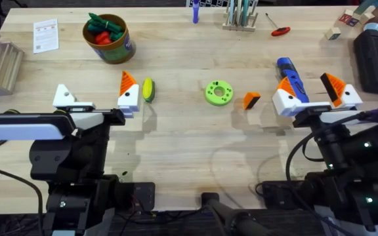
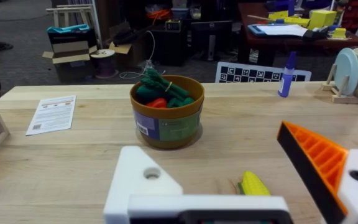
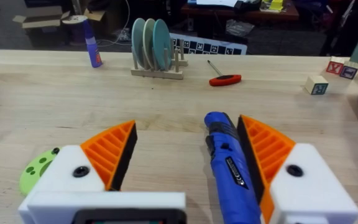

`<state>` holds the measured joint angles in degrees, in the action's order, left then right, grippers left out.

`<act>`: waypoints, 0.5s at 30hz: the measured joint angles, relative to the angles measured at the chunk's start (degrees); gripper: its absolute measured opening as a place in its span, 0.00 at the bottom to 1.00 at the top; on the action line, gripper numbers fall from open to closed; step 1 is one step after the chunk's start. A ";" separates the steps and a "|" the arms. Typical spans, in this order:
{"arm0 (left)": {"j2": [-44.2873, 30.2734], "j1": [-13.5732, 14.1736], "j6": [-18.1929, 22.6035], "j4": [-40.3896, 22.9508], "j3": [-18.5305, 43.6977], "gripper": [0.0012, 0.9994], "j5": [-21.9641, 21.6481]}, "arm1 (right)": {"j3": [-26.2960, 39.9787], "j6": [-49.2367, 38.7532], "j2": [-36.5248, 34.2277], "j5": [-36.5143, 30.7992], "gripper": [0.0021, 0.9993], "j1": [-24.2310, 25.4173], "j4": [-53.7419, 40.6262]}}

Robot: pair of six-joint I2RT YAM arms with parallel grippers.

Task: Pick up the gripper from the table and insert it into the empty holder that is missing its gripper. Then pick up a screw, insert it into the mounting hole, and use the screwdriver to tighten it. Finally, clean up the table by picking up the vegetable and placing it into the bucket.

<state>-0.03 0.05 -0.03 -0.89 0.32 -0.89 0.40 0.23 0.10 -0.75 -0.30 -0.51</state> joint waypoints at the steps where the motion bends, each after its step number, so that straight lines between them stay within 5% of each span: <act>1: 0.00 0.00 0.00 0.00 0.00 0.95 0.00 | 0.00 0.00 0.00 0.00 0.99 0.00 0.00; 12: -0.02 0.00 0.00 6.45 0.20 0.95 0.00 | 0.03 0.01 -0.09 -0.04 0.99 0.00 7.98; 15: -0.01 0.00 0.00 2.08 2.37 0.95 -0.10 | 1.93 0.07 -0.10 -0.07 0.99 0.00 8.15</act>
<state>-0.05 0.05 -0.03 1.20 2.68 -0.99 2.34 0.30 0.00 -0.82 -0.30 7.63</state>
